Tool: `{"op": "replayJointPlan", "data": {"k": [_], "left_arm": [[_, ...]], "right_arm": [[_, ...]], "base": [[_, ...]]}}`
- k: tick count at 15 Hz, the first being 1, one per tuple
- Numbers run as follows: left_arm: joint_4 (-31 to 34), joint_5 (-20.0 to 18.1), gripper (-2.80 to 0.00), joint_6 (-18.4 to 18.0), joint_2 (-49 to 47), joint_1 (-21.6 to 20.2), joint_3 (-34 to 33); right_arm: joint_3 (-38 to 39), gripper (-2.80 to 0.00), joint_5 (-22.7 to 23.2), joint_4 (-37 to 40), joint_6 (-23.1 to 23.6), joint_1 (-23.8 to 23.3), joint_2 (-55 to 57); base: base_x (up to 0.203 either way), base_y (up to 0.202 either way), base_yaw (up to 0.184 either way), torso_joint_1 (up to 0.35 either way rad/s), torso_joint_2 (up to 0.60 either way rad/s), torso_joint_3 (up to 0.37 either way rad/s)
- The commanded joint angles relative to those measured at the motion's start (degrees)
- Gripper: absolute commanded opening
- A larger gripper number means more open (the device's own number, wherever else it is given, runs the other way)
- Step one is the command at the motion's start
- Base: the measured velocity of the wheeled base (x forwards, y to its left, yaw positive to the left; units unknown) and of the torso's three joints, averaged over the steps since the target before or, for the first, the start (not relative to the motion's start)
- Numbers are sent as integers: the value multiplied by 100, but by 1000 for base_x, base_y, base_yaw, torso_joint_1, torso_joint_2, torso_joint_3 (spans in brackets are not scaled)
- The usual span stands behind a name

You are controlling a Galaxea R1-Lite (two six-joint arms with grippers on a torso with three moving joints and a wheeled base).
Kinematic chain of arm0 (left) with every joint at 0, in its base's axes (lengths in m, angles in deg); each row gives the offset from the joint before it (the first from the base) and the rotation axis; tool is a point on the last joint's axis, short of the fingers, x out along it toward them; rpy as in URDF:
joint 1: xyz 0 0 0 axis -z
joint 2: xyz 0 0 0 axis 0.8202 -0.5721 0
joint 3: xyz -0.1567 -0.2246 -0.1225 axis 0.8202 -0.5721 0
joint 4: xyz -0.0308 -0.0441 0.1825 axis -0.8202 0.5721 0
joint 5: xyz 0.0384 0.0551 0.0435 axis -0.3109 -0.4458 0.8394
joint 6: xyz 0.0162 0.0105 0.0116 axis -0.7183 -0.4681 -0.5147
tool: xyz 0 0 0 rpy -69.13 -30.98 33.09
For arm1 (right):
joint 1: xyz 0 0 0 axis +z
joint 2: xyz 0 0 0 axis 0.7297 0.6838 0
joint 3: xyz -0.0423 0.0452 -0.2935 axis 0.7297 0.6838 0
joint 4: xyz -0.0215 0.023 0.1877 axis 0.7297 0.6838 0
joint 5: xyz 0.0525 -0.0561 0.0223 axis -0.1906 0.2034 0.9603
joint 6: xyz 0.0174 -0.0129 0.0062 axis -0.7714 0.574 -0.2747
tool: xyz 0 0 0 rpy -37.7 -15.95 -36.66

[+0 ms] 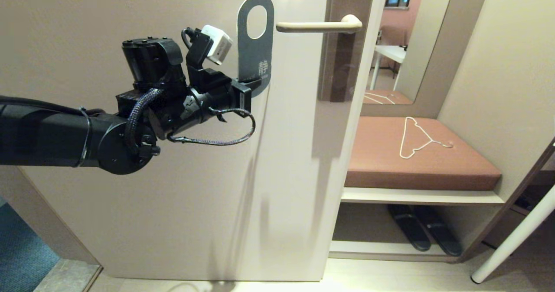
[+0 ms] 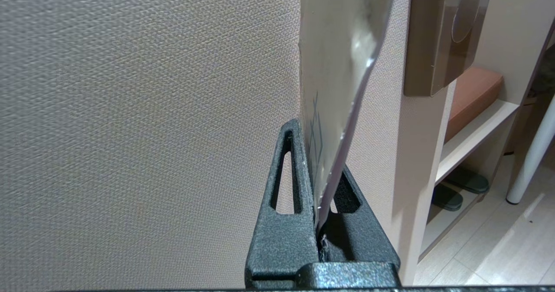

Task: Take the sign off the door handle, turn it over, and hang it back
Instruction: Hang the sign back with the other side facing out

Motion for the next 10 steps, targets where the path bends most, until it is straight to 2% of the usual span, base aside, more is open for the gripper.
{"op": "replayJointPlan", "data": {"k": [1, 5, 10], "left_arm": [[-25, -10, -280, -3, -16, 37, 11], [-25, -10, -280, -38, -104, 168, 55], [-25, 42, -280, -299, -175, 380, 170]], "right_arm": [[5, -280, 5, 1, 4, 2, -2], [5, -280, 5, 1, 4, 2, -2], [1, -280, 5, 1, 4, 2, -2]], "base": [[0, 0, 0, 0, 0, 0], [0, 0, 0, 0, 0, 0], [0, 0, 0, 0, 0, 0]]}}
